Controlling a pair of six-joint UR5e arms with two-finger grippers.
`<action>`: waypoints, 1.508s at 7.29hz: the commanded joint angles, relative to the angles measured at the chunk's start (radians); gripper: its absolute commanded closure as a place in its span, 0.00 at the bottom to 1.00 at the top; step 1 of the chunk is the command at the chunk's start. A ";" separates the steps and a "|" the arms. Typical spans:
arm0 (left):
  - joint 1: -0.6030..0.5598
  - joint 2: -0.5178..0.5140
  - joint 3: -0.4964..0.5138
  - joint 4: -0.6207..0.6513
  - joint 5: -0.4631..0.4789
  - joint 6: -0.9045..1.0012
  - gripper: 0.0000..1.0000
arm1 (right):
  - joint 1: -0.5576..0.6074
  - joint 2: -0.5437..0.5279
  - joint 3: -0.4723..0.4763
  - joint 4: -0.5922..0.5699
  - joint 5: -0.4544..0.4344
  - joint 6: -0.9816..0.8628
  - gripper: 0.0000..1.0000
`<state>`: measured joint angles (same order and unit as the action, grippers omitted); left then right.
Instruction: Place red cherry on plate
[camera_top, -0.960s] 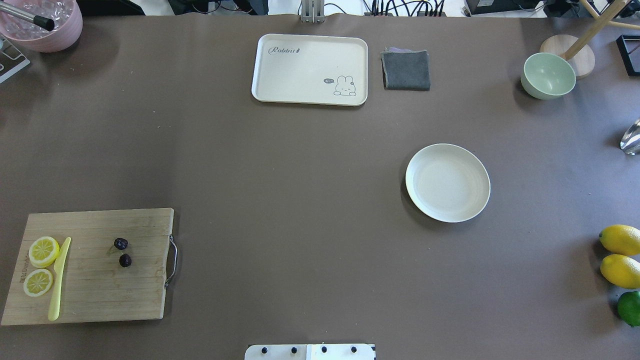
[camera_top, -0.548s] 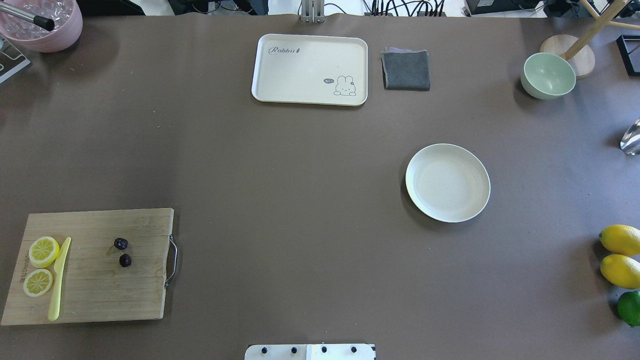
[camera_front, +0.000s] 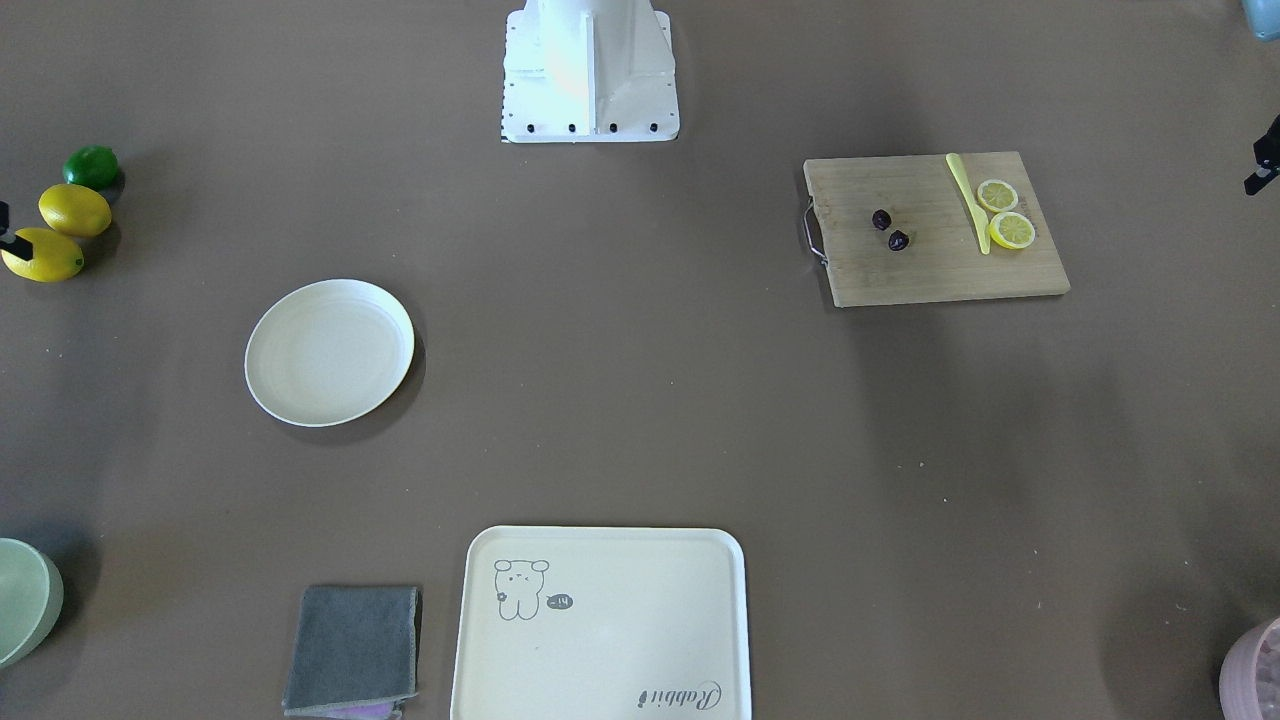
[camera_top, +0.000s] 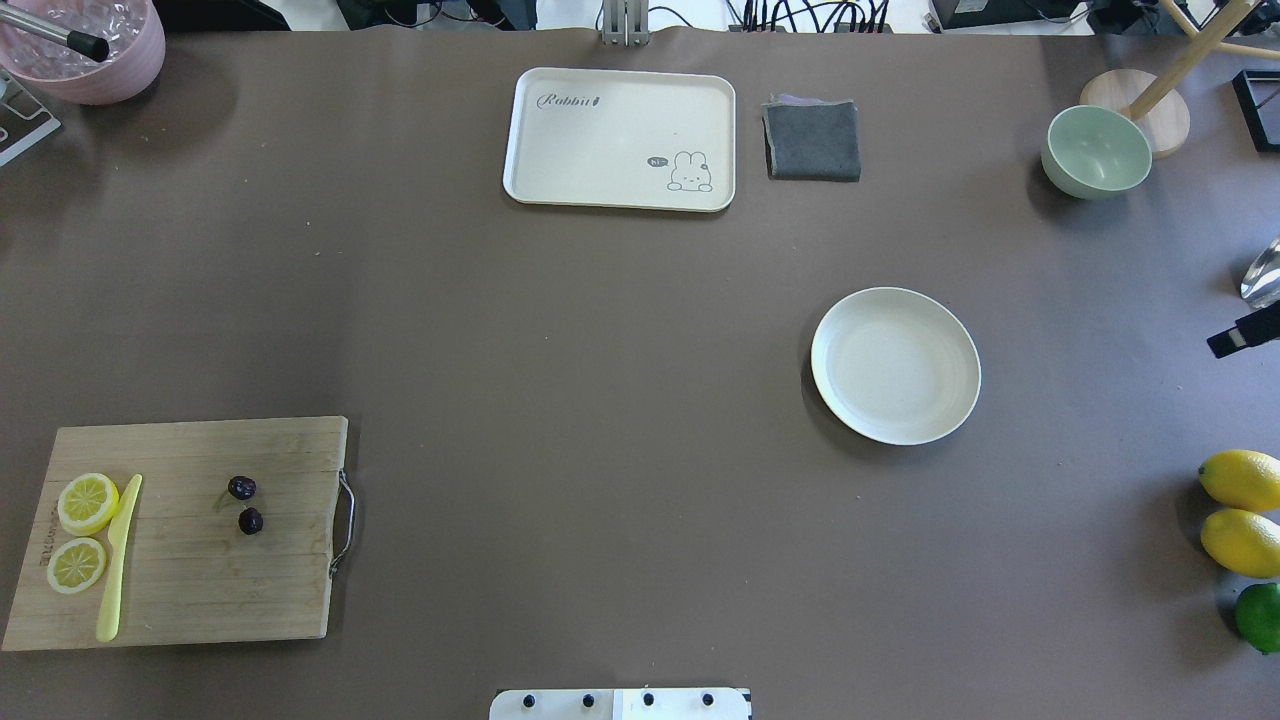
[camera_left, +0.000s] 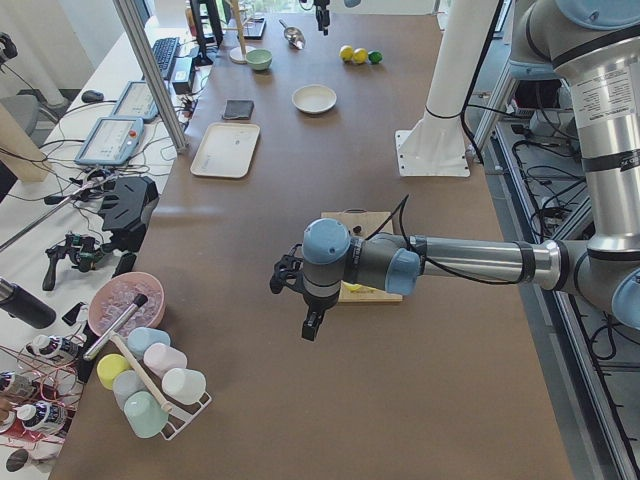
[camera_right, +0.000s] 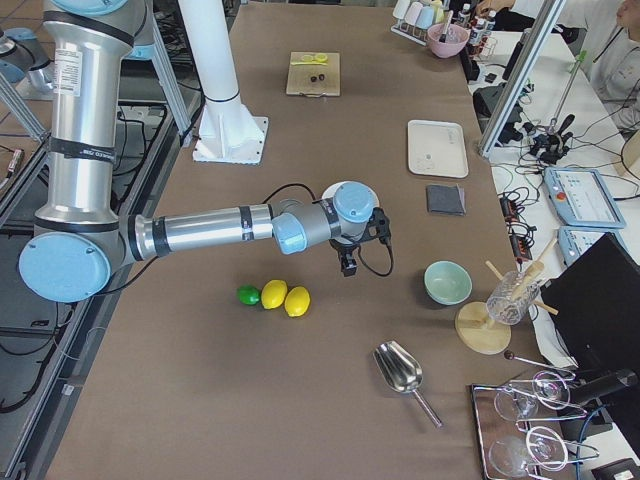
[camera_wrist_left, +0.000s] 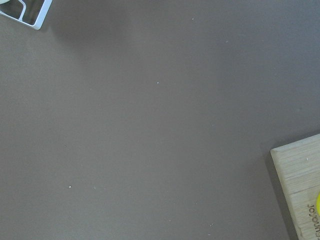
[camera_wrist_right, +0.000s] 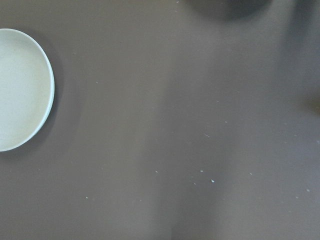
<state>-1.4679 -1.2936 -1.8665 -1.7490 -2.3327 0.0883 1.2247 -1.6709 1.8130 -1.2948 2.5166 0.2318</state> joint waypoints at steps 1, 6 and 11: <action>0.001 -0.010 0.017 -0.012 -0.002 -0.025 0.02 | -0.182 0.039 -0.049 0.234 -0.095 0.238 0.04; 0.000 -0.001 0.006 -0.012 0.000 -0.038 0.02 | -0.327 0.181 -0.156 0.279 -0.159 0.446 0.19; -0.003 0.004 -0.003 -0.014 -0.002 -0.036 0.02 | -0.329 0.247 -0.245 0.333 -0.179 0.533 0.17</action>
<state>-1.4710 -1.2902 -1.8684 -1.7625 -2.3347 0.0510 0.8959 -1.4317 1.5756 -0.9643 2.3498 0.7229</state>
